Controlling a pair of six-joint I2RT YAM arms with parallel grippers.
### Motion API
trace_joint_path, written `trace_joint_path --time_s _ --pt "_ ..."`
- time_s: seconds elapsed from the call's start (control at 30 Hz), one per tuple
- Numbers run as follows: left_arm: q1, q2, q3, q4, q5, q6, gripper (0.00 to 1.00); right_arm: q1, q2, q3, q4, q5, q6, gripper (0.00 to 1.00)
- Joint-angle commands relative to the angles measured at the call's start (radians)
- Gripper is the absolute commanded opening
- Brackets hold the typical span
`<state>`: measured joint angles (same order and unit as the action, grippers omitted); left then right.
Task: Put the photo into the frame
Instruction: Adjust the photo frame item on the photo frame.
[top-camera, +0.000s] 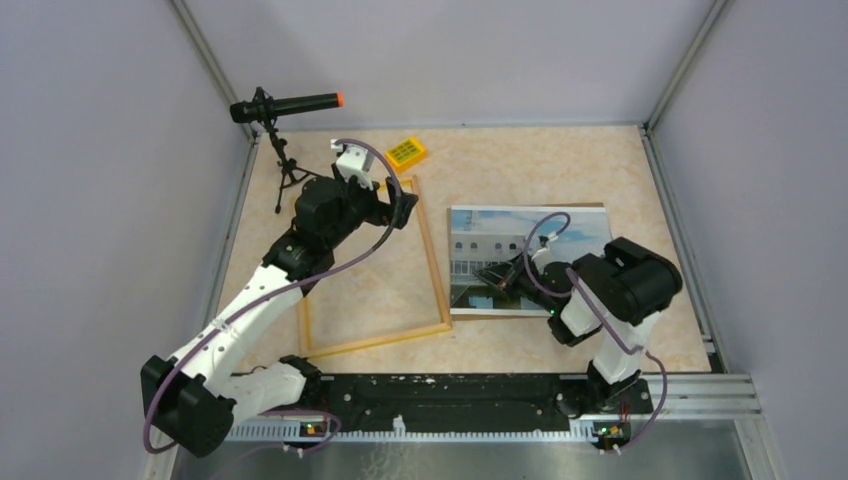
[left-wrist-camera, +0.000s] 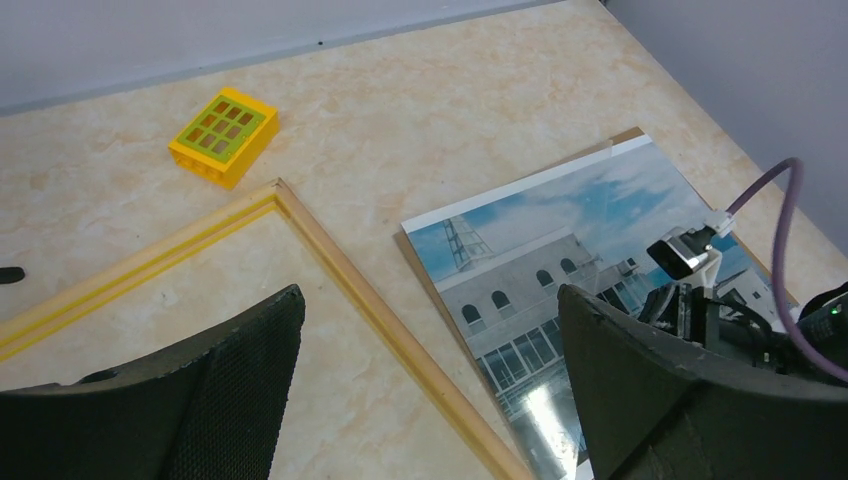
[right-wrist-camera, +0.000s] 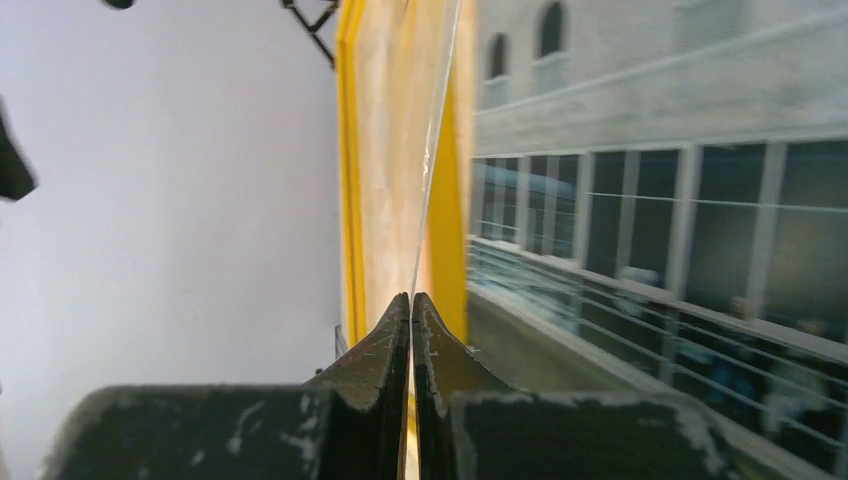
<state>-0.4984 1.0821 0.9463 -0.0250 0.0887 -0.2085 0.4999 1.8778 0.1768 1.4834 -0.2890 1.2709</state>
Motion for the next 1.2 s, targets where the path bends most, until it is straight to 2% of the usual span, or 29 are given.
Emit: trace_joint_path --time_s 0.0,0.13,0.33,0.37,0.47,0.6,0.7,0.87,0.97,1.1,1.13,1.17 --pt "0.004 -0.021 0.026 0.04 -0.004 0.003 0.99 -0.023 -0.193 -0.014 -0.159 -0.108 -0.078 0.0" --pt "0.004 -0.037 0.016 0.048 -0.009 0.001 0.99 -0.037 -0.299 0.077 -0.444 -0.318 -0.157 0.0" --pt "0.004 -0.026 0.02 0.047 0.007 -0.007 0.99 -0.092 -0.402 0.158 -0.706 -0.573 -0.229 0.0" --pt "0.003 -0.025 0.02 0.047 0.011 -0.008 0.99 -0.103 -0.416 0.177 -0.758 -0.603 -0.256 0.0" --pt "0.003 -0.023 0.022 0.046 0.005 -0.004 0.99 -0.133 -0.408 0.283 -1.049 -0.73 -0.446 0.0" --pt "0.003 -0.022 0.021 0.046 0.004 -0.001 0.99 -0.158 -0.398 0.343 -1.13 -0.803 -0.522 0.0" --pt "0.004 -0.016 0.022 0.045 -0.004 0.002 0.99 -0.164 -0.333 0.397 -1.16 -0.86 -0.585 0.0" --pt "0.003 -0.01 0.025 0.044 0.015 -0.004 0.99 -0.165 -0.204 0.534 -1.407 -0.816 -0.796 0.0" --pt "0.004 -0.011 0.025 0.043 0.012 -0.002 0.99 -0.176 -0.141 0.608 -1.466 -0.743 -0.826 0.0" --pt "0.003 -0.015 0.022 0.044 0.006 -0.002 0.99 -0.188 -0.139 0.621 -1.322 -0.642 -0.683 0.07" --pt "0.004 -0.015 0.022 0.043 0.003 -0.002 0.99 -0.187 -0.13 0.637 -1.305 -0.634 -0.665 0.12" --pt "0.003 -0.017 0.021 0.043 0.003 -0.002 0.99 -0.188 -0.116 0.658 -1.307 -0.631 -0.662 0.21"
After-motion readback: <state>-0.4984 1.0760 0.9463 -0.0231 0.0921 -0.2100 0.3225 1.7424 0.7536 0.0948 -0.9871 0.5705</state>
